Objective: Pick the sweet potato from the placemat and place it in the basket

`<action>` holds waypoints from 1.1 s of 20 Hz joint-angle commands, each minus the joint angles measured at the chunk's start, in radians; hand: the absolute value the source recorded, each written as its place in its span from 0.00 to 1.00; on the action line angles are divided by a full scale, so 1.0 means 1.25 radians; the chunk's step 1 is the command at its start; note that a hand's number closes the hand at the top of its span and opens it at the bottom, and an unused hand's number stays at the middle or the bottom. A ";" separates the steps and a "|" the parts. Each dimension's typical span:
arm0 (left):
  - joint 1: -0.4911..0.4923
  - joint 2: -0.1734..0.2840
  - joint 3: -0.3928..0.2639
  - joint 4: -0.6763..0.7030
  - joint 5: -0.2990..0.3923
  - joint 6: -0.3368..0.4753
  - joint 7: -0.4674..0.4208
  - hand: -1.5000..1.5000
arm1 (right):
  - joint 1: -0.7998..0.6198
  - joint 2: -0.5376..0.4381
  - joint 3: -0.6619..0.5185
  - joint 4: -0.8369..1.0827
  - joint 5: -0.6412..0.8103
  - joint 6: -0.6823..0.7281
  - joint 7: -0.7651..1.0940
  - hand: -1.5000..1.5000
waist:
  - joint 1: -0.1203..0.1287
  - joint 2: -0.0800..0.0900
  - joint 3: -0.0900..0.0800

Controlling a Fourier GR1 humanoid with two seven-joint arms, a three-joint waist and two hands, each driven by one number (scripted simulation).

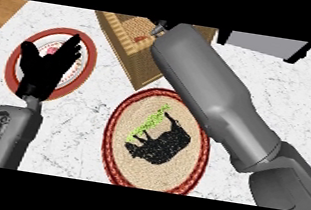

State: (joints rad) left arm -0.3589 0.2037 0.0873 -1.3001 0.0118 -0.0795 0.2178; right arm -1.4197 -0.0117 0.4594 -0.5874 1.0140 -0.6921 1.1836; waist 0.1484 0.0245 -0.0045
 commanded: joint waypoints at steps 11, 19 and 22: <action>0.051 0.035 0.054 0.002 0.016 0.014 0.014 0.50 | -0.002 0.009 -0.163 -0.062 0.077 -0.334 0.173 0.00 | -0.098 -0.037 0.004; 0.105 0.060 0.084 0.008 0.014 0.013 -0.031 0.50 | 0.187 0.009 -0.120 -0.250 0.035 -0.276 0.161 0.00 | -0.138 -0.050 0.004; 0.124 0.040 0.088 -0.006 0.030 0.016 -0.031 0.50 | 0.292 0.009 -0.081 -0.357 0.022 -0.263 0.153 0.00 | -0.153 -0.051 0.004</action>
State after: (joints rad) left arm -0.2394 0.2662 0.1894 -1.2949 0.0450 -0.0691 0.1944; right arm -1.1704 -0.0025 0.3087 -0.8963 1.0491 -1.0133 1.2196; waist -0.0174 -0.0327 0.0002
